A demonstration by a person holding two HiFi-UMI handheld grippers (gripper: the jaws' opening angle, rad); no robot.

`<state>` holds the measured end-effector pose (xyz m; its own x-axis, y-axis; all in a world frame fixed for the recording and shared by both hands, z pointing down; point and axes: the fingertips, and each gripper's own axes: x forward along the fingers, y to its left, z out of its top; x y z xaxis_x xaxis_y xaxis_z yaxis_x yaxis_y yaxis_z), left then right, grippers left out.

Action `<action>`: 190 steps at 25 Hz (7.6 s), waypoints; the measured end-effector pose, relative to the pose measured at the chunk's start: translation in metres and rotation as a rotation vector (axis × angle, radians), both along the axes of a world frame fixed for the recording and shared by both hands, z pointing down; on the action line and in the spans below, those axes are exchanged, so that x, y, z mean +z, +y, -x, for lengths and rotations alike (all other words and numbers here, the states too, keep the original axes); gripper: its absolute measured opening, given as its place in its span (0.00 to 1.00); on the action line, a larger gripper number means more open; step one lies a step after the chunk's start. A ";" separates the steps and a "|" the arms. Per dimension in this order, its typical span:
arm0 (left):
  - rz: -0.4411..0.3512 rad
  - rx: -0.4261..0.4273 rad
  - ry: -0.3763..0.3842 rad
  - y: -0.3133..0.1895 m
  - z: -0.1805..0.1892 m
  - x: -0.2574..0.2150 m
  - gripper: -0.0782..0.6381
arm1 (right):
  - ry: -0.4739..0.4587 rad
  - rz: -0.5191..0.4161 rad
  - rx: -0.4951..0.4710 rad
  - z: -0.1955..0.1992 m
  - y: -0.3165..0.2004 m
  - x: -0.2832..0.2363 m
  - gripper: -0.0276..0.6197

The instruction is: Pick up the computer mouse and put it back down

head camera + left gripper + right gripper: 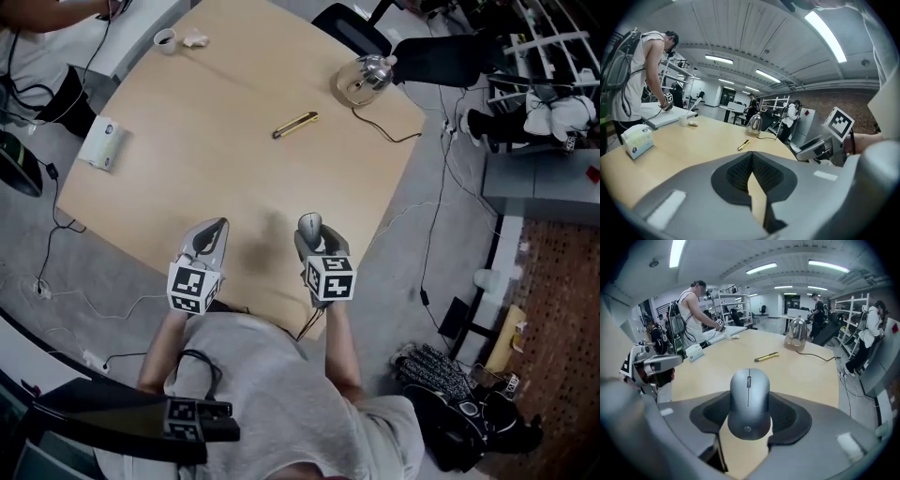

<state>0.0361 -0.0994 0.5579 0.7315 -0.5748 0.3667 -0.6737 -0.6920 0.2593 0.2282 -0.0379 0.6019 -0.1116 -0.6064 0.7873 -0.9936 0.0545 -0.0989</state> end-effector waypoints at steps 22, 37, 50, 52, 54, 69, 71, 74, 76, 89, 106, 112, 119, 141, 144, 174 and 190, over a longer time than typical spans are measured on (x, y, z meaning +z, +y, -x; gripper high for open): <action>-0.195 0.173 0.056 0.039 -0.082 -0.088 0.14 | 0.029 -0.516 0.173 -0.043 0.069 -0.128 0.45; -0.271 0.207 0.068 0.069 -0.111 -0.115 0.13 | 0.036 -0.614 0.203 -0.068 0.120 -0.148 0.45; -0.312 0.210 0.057 0.076 -0.116 -0.122 0.14 | 0.014 -0.615 0.168 -0.063 0.119 -0.147 0.45; -0.316 0.197 0.036 0.076 -0.113 -0.123 0.14 | 0.014 -0.610 0.161 -0.060 0.120 -0.146 0.45; -0.321 0.190 0.013 0.076 -0.109 -0.122 0.14 | 0.013 -0.608 0.152 -0.057 0.120 -0.146 0.45; -0.317 0.104 0.033 0.102 -0.081 -0.122 0.14 | -0.020 -0.621 0.027 -0.029 0.122 -0.150 0.45; -0.317 0.079 0.028 0.112 -0.075 -0.121 0.14 | -0.032 -0.624 0.004 -0.025 0.127 -0.149 0.45; -0.324 0.033 0.022 0.128 -0.066 -0.120 0.14 | -0.044 -0.628 -0.035 -0.020 0.137 -0.148 0.45; -0.328 0.000 0.017 0.139 -0.057 -0.119 0.14 | -0.050 -0.632 -0.066 -0.015 0.143 -0.147 0.45; -0.325 -0.202 -0.059 0.218 0.000 -0.111 0.14 | -0.150 -0.635 -0.242 0.031 0.186 -0.138 0.45; -0.330 -0.345 -0.064 0.178 0.109 -0.110 0.14 | -0.181 -0.650 -0.378 0.138 0.127 -0.142 0.45; -0.314 -0.345 -0.047 0.136 0.154 -0.103 0.14 | -0.164 -0.633 -0.379 0.182 0.080 -0.139 0.45; -0.299 -0.343 -0.056 0.088 0.190 -0.104 0.14 | -0.146 -0.587 -0.366 0.218 0.035 -0.125 0.45; -0.128 -0.291 -0.035 -0.012 0.270 -0.029 0.14 | -0.099 -0.427 -0.327 0.297 -0.080 -0.066 0.45; -0.100 -0.285 -0.045 -0.018 0.273 -0.017 0.14 | -0.090 -0.397 -0.326 0.299 -0.093 -0.050 0.45; -0.032 -0.284 -0.034 -0.049 0.271 0.002 0.14 | -0.042 -0.140 -0.307 0.292 -0.157 0.083 0.45; -0.028 -0.288 -0.041 -0.053 0.275 0.005 0.14 | -0.016 -0.058 -0.334 0.302 -0.186 0.126 0.45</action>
